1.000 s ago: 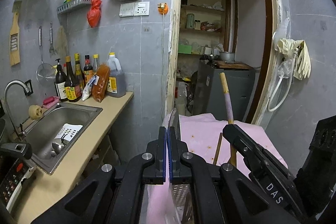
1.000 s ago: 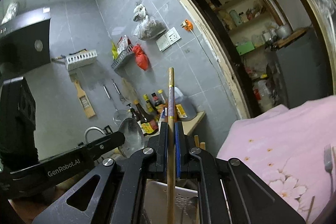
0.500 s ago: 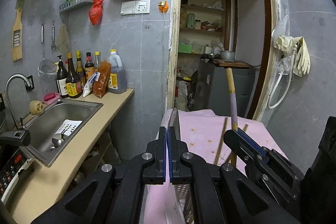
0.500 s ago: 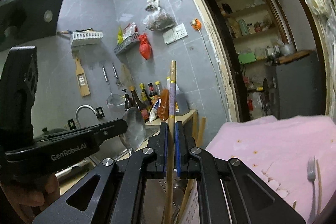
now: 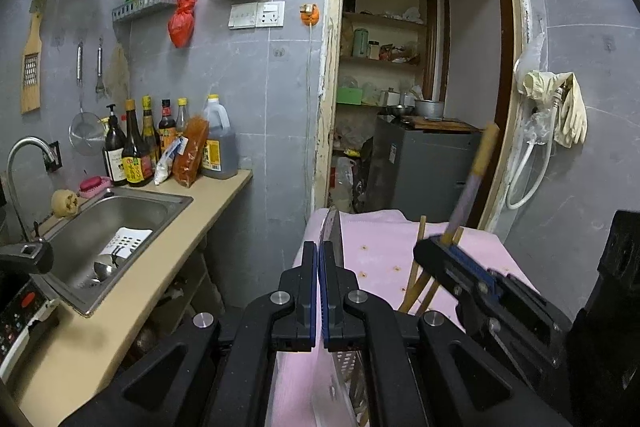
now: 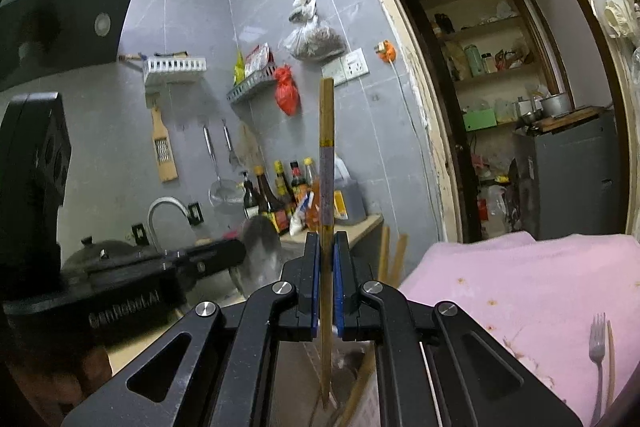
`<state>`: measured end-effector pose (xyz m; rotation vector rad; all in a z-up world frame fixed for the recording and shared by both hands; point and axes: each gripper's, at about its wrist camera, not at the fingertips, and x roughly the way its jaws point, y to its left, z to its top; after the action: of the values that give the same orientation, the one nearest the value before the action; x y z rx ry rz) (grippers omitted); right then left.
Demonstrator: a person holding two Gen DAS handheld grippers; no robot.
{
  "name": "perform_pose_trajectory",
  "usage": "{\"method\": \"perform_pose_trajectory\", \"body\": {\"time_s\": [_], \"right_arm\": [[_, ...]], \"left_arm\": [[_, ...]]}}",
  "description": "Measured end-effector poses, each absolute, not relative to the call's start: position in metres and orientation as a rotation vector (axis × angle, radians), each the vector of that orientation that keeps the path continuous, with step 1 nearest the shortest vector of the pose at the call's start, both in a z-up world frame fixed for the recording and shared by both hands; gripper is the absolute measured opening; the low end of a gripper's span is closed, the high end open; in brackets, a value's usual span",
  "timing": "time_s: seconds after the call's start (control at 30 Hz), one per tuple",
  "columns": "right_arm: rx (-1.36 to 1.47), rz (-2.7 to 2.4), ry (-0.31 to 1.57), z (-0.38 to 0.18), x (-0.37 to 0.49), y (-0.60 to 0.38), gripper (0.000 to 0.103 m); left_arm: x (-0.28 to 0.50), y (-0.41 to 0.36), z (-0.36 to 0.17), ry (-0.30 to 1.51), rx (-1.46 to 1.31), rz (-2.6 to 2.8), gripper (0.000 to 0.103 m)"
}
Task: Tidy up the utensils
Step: 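Carry the spoon and chopstick to the white holder and open both tools inside, then move both tools back over the remaining utensils on the cloth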
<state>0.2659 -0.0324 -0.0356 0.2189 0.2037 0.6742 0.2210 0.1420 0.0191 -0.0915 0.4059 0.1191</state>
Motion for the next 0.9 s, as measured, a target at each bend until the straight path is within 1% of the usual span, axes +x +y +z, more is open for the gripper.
{"method": "perform_pose_trajectory", "body": {"time_s": [0.4,0.43,0.5,0.53,0.57,0.63,0.7,0.77,0.9], "right_arm": [[0.195,0.688,0.300,-0.041,0.272,-0.037,0.007],[0.196,0.692,0.305,-0.041,0.272,-0.037,0.008],[0.201,0.695,0.313,-0.041,0.272,-0.039,0.018],[0.205,0.696,0.312,-0.040,0.271,-0.040,0.025],[0.209,0.697,0.311,-0.039,0.271,-0.041,0.028],[0.214,0.696,0.311,-0.036,0.269,-0.043,0.029],[0.223,0.690,0.300,-0.032,0.266,-0.047,0.033],[0.230,0.676,0.288,-0.027,0.262,-0.052,0.042],[0.224,0.655,0.283,-0.019,0.257,-0.062,0.047]], "left_arm": [[0.221,0.149,0.016,0.434,-0.147,0.048,0.003],[0.220,0.150,0.016,0.433,-0.153,0.045,0.003],[0.217,0.152,0.017,0.427,-0.165,0.032,0.003],[0.215,0.152,0.018,0.425,-0.164,0.028,0.003],[0.214,0.151,0.018,0.425,-0.162,0.022,0.003],[0.212,0.148,0.018,0.428,-0.151,0.011,0.003],[0.212,0.145,0.017,0.428,-0.127,0.030,0.003],[0.213,0.144,0.017,0.434,-0.137,0.033,0.003],[0.214,0.142,0.017,0.451,-0.137,0.032,0.003]]}}
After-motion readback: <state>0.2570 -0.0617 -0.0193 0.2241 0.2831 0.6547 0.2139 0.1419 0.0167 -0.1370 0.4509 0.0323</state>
